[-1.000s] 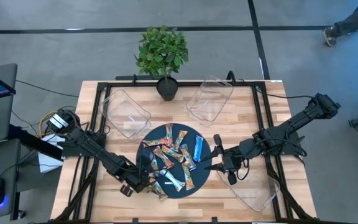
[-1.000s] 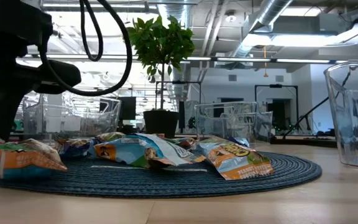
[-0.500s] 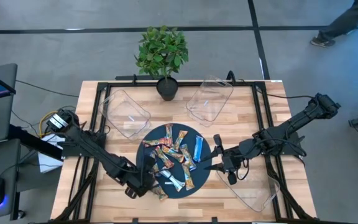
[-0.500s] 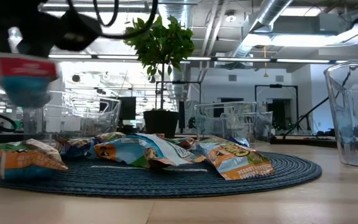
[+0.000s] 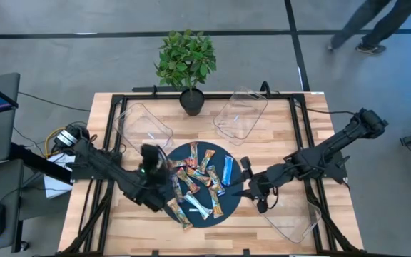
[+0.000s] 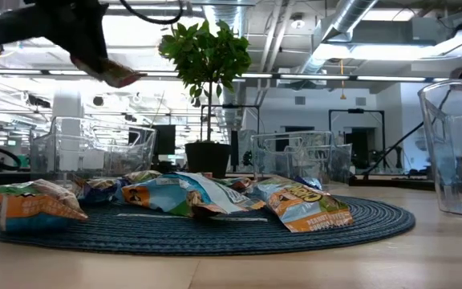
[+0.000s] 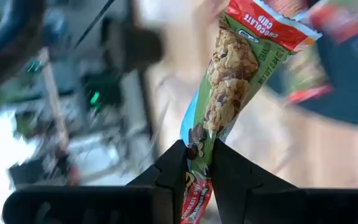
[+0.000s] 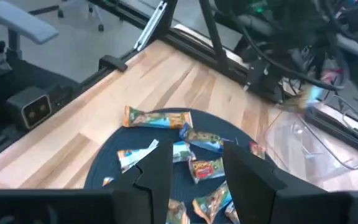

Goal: Pick and place Granola Bars by type
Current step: Put the red granola bar into the top left transparent bin, then put the yellow granola bar into the bottom transparent bin

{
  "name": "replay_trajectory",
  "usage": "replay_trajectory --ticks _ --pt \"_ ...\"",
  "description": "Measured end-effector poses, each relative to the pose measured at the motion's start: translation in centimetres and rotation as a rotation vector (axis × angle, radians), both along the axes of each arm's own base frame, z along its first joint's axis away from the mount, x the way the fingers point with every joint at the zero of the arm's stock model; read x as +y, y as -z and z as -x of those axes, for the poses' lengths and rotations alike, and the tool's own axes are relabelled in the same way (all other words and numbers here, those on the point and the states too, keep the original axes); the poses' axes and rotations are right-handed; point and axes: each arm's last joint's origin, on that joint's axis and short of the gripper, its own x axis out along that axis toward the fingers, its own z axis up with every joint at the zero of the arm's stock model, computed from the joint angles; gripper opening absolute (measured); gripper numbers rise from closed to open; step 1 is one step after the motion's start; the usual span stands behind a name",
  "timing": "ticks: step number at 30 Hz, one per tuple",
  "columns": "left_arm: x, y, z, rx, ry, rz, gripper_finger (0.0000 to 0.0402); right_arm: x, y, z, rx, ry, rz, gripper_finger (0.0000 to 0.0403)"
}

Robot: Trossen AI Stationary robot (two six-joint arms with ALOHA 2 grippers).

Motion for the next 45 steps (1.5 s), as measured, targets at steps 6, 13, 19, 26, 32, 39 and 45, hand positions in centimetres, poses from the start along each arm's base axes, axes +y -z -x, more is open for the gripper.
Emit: replay_trajectory --ticks 6,13,19,26,32,39,45 --pt "3.1 -1.4 0.4 -0.052 -0.094 0.028 0.0057 -0.6 1.3 -1.3 0.037 0.041 0.019 0.0134" --pt "7.4 -1.9 1.5 -0.132 -0.292 0.053 0.0057 -1.6 2.5 -2.6 0.066 0.101 0.004 0.0134" --pt "10.8 -0.7 2.4 -0.083 -0.464 0.095 0.0057 -1.8 3.3 -3.3 0.079 0.118 0.010 0.0134" --pt "13.1 1.4 2.6 -0.009 -0.509 0.072 0.0057 -1.9 3.2 -3.7 0.053 0.123 -0.002 0.0134" --pt "13.5 2.6 2.4 0.022 -0.462 0.088 0.0064 -2.0 3.3 -3.7 0.054 0.125 -0.001 0.0134" --pt "13.5 2.7 2.4 0.003 -0.463 0.072 0.0131 -2.0 3.2 -3.7 0.052 0.125 -0.004 0.0134" --pt "13.8 2.5 2.6 0.008 -0.479 0.038 0.0181 -2.0 3.2 -3.8 0.059 0.149 -0.051 0.0134"
